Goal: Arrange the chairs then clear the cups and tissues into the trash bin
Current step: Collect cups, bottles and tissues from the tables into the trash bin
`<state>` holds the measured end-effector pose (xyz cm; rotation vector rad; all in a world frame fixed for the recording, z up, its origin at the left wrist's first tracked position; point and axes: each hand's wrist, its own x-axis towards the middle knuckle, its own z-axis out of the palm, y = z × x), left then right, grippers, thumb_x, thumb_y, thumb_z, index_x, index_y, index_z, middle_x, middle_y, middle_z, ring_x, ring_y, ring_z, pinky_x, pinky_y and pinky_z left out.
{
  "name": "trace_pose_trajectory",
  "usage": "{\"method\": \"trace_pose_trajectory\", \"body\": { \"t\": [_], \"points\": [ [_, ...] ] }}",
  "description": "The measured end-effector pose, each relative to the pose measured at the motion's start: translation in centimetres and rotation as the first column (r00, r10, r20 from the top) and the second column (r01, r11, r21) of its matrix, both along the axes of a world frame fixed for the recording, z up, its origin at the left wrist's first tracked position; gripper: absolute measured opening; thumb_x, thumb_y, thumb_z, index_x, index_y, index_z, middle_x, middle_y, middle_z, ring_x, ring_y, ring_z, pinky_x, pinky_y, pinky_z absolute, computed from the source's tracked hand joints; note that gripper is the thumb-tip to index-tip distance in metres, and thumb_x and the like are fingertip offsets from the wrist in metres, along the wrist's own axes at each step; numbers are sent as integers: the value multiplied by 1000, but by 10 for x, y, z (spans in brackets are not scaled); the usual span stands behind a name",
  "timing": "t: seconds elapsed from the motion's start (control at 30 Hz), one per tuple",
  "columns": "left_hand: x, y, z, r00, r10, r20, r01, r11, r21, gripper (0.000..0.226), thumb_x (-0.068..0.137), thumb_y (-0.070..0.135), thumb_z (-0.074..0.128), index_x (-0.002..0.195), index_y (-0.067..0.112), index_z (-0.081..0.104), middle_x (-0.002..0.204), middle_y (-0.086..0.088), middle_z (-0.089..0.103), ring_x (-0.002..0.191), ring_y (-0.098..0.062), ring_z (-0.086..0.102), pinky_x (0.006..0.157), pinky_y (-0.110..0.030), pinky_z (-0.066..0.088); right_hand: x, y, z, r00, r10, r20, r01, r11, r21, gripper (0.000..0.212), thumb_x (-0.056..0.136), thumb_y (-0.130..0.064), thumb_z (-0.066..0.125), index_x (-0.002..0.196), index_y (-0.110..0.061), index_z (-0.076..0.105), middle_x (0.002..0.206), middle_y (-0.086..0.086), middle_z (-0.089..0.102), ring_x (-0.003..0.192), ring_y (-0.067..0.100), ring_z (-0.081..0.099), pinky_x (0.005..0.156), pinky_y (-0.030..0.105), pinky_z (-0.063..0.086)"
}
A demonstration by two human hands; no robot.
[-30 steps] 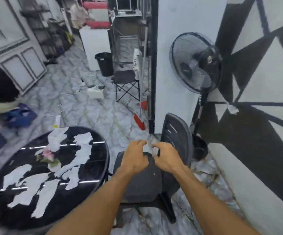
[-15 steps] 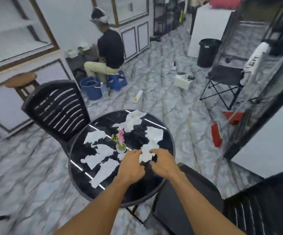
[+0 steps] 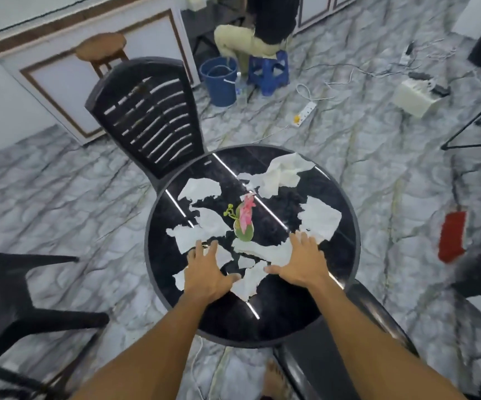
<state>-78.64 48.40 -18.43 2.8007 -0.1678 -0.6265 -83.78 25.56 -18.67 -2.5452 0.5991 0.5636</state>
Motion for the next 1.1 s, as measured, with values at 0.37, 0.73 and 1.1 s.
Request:
{"method": "trace_pose_trajectory", "body": {
  "t": [0.37,0.73,1.1],
  "points": [
    [-38,-26,-23,998,-50,43,56,987,-151,71,86,18,65,149,18,36,135,-7,51,121,-27,45,100,-34,43,-7,53,-10,971,78,226,-82,997,9,17,78,-8,62,92,-17,58,91,0,57,85,22,56,62,28,42],
    [-30,-49,-37,992,-82,94,108,942,-316,23,79,-9,50,75,5,68,78,-2,57,73,-16,54,68,-37,50,19,-37,-13,906,-69,419,130,984,-119,25,78,-2,63,91,-17,78,135,8,54,130,30,42,99,45,40],
    [-24,-52,-37,990,-107,97,122,977,-174,26,71,-9,50,71,8,69,76,0,55,73,-19,51,62,-31,44,2,-34,-16,976,-83,199,77,996,37,28,73,7,51,75,-9,73,74,6,66,75,27,64,60,31,48]
  ]
}}
